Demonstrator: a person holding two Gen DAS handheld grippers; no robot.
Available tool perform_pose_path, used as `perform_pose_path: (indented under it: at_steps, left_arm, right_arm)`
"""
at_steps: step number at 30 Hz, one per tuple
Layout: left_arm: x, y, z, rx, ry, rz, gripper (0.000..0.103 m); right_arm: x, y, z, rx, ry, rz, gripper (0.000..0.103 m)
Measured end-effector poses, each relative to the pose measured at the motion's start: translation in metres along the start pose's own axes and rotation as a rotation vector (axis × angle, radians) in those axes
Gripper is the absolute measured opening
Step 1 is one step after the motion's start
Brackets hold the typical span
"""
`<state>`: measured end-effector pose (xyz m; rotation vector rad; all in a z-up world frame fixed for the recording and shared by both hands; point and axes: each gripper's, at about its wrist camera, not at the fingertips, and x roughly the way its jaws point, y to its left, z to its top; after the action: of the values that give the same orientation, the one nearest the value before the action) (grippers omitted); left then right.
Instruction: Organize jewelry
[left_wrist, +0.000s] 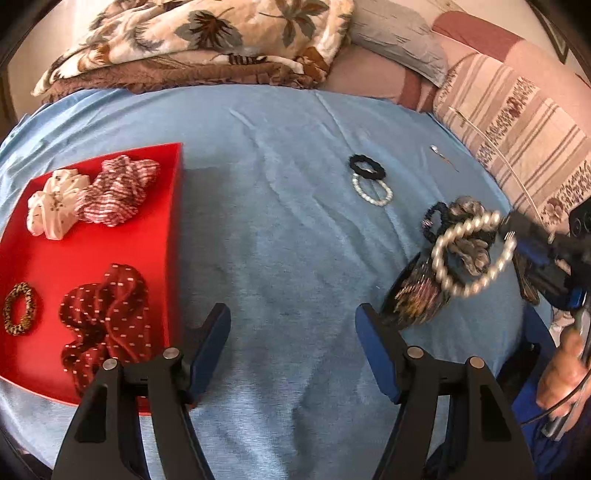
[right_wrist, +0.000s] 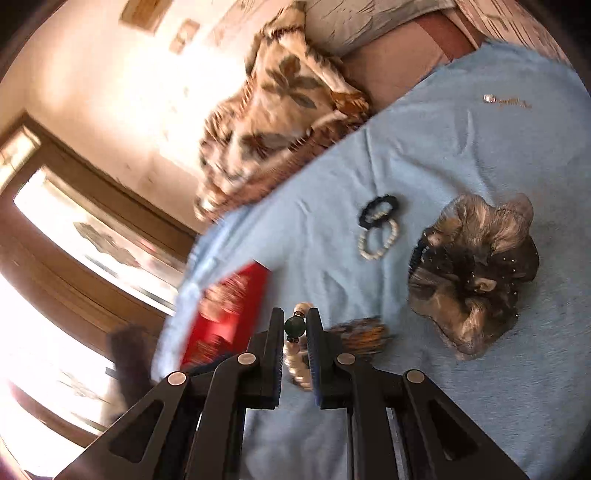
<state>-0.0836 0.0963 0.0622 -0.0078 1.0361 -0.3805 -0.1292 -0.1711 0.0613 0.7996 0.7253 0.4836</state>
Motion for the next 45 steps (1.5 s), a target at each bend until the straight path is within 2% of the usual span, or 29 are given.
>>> perform_pose_path:
  at_steps: [1, 2, 4, 7, 9, 10, 13, 16, 19, 22, 24, 25, 26, 27, 31, 35, 38, 40, 41, 44, 45]
  left_arm:
    - [0.001, -0.003, -0.001, 0.008, 0.002, -0.001, 0.069]
    - [0.003, -0.006, -0.001, 0.013, 0.003, 0.001, 0.069]
    - [0.005, -0.008, -0.002, 0.016, 0.007, 0.001, 0.069]
    - [0.007, -0.008, -0.003, 0.01, 0.013, 0.001, 0.069]
    - [0.008, -0.008, -0.005, 0.008, 0.016, 0.007, 0.069]
    - [0.008, -0.007, -0.005, 0.009, 0.017, 0.011, 0.069]
    - [0.006, -0.005, -0.007, 0.006, 0.014, 0.011, 0.069]
    - [0.003, -0.003, -0.008, -0.006, 0.009, -0.005, 0.069]
    - [0.001, -0.003, -0.01, -0.004, 0.01, -0.009, 0.069]
    - [-0.001, -0.005, -0.013, 0.0, 0.011, -0.016, 0.069]
    - [-0.003, -0.007, -0.015, 0.008, 0.007, -0.022, 0.069]
    - [-0.005, -0.008, -0.016, 0.014, 0.006, -0.023, 0.069]
    - [-0.005, -0.009, -0.017, 0.019, 0.005, -0.019, 0.069]
    - [-0.005, -0.01, -0.017, 0.021, 0.006, -0.017, 0.069]
    - [0.001, -0.017, -0.017, 0.028, 0.031, -0.007, 0.069]
    - [0.016, -0.027, -0.007, 0.068, 0.04, 0.029, 0.069]
    - [0.04, -0.03, 0.005, 0.09, 0.084, 0.043, 0.069]
    - [0.051, -0.032, 0.008, 0.105, 0.1, 0.053, 0.063]
    - [0.054, -0.037, 0.009, 0.136, 0.086, 0.089, 0.061]
    - [0.055, -0.05, 0.006, 0.183, 0.072, 0.109, 0.031]
    - [0.054, -0.052, 0.004, 0.19, 0.07, 0.111, 0.014]
  right_arm:
    - [-0.003, -0.005, 0.002, 0.042, -0.002, 0.068, 0.013]
    - [-0.002, -0.007, 0.003, 0.061, -0.001, 0.094, 0.013]
    - [0.003, -0.004, 0.004, 0.052, 0.019, 0.084, 0.013]
    - [0.012, 0.004, -0.001, 0.045, 0.094, 0.193, 0.013]
    - [0.021, 0.022, -0.006, -0.054, 0.129, 0.13, 0.013]
    - [0.03, 0.03, -0.01, -0.109, 0.152, 0.054, 0.013]
    - [0.049, 0.029, -0.021, -0.135, 0.21, -0.048, 0.013]
    - [0.061, 0.028, -0.029, -0.158, 0.246, -0.103, 0.013]
    - [0.066, 0.023, -0.033, -0.162, 0.258, -0.113, 0.014]
    - [0.062, 0.021, -0.036, -0.15, 0.267, -0.059, 0.016]
    - [0.061, 0.022, -0.035, -0.142, 0.264, -0.014, 0.018]
    - [0.06, 0.022, -0.034, -0.134, 0.258, 0.001, 0.024]
    - [0.058, 0.021, -0.033, -0.123, 0.248, 0.003, 0.041]
    - [0.057, 0.021, -0.032, -0.118, 0.234, 0.001, 0.051]
    - [0.036, 0.021, -0.024, -0.117, 0.144, -0.033, 0.051]
    - [0.012, 0.017, -0.022, -0.138, 0.05, -0.173, 0.051]
    - [0.003, 0.013, -0.022, -0.138, 0.015, -0.273, 0.051]
    - [0.0, 0.006, -0.023, -0.111, 0.023, -0.301, 0.051]
    - [0.001, 0.003, -0.025, -0.097, 0.036, -0.308, 0.051]
    - [0.004, -0.005, -0.028, -0.065, 0.068, -0.328, 0.051]
    - [0.006, -0.007, -0.029, -0.057, 0.078, -0.334, 0.051]
